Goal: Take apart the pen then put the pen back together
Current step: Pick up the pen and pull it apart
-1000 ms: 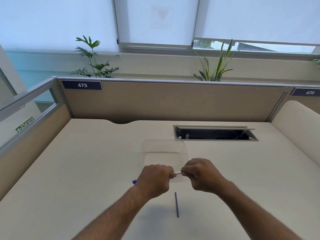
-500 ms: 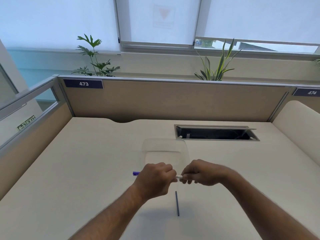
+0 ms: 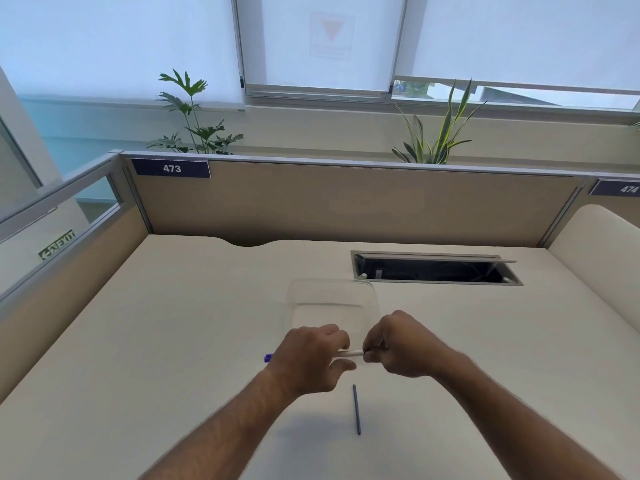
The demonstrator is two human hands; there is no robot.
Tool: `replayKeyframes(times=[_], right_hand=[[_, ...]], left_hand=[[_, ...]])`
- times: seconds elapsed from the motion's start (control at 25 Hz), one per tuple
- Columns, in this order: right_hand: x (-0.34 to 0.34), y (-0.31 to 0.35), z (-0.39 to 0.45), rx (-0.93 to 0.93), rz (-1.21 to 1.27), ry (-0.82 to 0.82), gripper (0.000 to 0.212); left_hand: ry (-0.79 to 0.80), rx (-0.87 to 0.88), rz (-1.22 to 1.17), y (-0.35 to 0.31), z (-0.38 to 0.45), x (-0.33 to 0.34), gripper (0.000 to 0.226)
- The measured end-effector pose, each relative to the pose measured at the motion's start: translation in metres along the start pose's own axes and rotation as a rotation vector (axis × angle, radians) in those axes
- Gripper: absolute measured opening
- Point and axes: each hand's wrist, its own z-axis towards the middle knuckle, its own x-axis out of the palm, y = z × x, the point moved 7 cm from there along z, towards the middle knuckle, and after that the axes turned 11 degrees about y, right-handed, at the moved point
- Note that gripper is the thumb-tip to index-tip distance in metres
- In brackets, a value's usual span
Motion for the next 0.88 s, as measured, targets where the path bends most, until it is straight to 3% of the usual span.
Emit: replayKeyframes(times=[0.2,0.28,0.64,0.76,0.88], right_hand=[[0.013,-0.002,0.004,0.025,0.076,0.305,0.021],[0.014,-0.001,0.003,0.032,0.069,0.352,0.023],[0.005,0.004,0.003,0.022,-0.148,0.103,0.014],[0.003,0.007,0.000,0.015,-0.196,0.047,0.015],[0.004,0.008,-0.001,0.006,-0.183,0.030,0.014]], left_hand=[[0.025,0.092,0.143,-0.011,-0.002,0.000,0.025],[0.037,0.110,0.167,-0.015,-0.003,0.001,0.026],[0.077,-0.015,0.122,-0.005,-0.001,0.012,0.025],[0.150,-0.119,-0.055,0.003,0.003,0.015,0.025],[0.127,-0.092,-0.147,0.006,0.000,0.008,0.028]])
